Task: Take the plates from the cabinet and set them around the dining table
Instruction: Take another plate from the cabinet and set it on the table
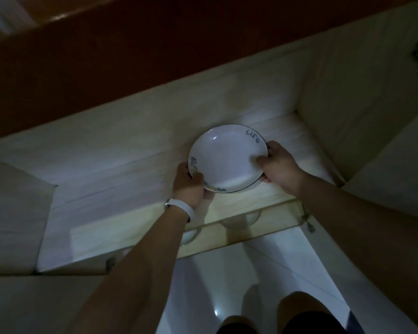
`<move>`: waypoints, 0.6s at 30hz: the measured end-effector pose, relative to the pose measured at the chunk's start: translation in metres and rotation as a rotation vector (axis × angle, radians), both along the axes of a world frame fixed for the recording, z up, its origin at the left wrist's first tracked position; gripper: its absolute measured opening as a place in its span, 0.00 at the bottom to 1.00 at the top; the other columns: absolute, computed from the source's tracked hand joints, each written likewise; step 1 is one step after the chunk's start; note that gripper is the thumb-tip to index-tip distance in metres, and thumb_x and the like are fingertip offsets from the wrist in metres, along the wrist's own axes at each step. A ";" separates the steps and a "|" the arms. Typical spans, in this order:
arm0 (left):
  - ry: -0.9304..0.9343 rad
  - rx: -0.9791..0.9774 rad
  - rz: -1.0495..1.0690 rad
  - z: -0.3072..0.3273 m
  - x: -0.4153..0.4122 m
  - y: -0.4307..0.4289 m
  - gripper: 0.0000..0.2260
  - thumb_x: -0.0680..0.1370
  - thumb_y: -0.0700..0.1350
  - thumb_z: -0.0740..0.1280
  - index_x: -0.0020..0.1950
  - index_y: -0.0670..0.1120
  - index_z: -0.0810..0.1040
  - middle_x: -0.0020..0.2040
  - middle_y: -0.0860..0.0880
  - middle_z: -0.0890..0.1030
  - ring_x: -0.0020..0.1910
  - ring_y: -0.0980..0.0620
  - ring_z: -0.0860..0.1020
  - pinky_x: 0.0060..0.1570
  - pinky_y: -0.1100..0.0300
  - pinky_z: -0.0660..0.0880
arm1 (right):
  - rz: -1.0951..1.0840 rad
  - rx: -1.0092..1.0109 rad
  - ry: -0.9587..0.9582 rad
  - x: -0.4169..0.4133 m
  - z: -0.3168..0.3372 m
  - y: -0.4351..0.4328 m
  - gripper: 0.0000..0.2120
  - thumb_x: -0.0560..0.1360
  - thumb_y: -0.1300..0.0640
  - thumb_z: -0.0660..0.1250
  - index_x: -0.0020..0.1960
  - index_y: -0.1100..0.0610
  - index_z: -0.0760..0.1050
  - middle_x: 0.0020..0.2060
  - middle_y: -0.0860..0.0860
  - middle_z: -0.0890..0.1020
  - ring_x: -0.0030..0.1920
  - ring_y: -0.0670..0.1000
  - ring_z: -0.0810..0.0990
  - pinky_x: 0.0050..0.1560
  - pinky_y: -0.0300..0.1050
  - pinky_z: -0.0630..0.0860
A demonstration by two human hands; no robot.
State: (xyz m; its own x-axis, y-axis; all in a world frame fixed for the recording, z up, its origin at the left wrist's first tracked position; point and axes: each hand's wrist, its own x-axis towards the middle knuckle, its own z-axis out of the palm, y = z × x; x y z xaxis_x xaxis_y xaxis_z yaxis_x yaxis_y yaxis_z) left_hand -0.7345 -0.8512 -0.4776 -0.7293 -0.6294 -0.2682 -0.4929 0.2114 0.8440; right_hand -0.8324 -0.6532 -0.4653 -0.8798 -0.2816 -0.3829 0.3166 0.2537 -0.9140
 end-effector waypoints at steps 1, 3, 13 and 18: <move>0.021 0.020 0.018 0.001 0.002 0.002 0.13 0.73 0.42 0.61 0.57 0.49 0.72 0.47 0.49 0.80 0.44 0.43 0.81 0.43 0.46 0.81 | -0.006 -0.023 -0.001 0.003 0.001 0.001 0.12 0.76 0.61 0.64 0.59 0.53 0.71 0.49 0.49 0.79 0.44 0.51 0.79 0.26 0.37 0.76; 0.047 0.044 0.044 0.005 0.010 0.006 0.14 0.75 0.39 0.61 0.60 0.47 0.72 0.48 0.49 0.80 0.46 0.45 0.80 0.46 0.49 0.80 | 0.000 -0.031 -0.003 0.010 0.003 0.003 0.12 0.77 0.60 0.64 0.59 0.52 0.70 0.48 0.46 0.79 0.45 0.50 0.79 0.27 0.39 0.77; 0.115 0.237 0.044 0.057 0.061 0.025 0.13 0.79 0.35 0.58 0.60 0.49 0.70 0.49 0.49 0.80 0.45 0.49 0.80 0.31 0.60 0.78 | 0.199 0.113 -0.033 0.053 0.056 0.025 0.15 0.74 0.66 0.57 0.56 0.57 0.76 0.33 0.55 0.79 0.26 0.51 0.77 0.24 0.41 0.72; 0.052 0.204 0.050 0.081 0.095 0.034 0.13 0.78 0.34 0.58 0.56 0.50 0.71 0.42 0.51 0.79 0.40 0.48 0.79 0.37 0.54 0.76 | 0.213 0.179 -0.043 0.090 0.086 0.037 0.14 0.76 0.63 0.58 0.57 0.50 0.73 0.39 0.52 0.82 0.28 0.50 0.80 0.27 0.42 0.77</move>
State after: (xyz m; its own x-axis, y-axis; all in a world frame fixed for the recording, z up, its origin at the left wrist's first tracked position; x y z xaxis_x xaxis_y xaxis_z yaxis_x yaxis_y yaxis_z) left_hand -0.6396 -0.8173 -0.3969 -0.7148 -0.6017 -0.3565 -0.4532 0.0102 0.8914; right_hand -0.7425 -0.6161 -0.3795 -0.7900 -0.3829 -0.4789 0.2761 0.4753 -0.8354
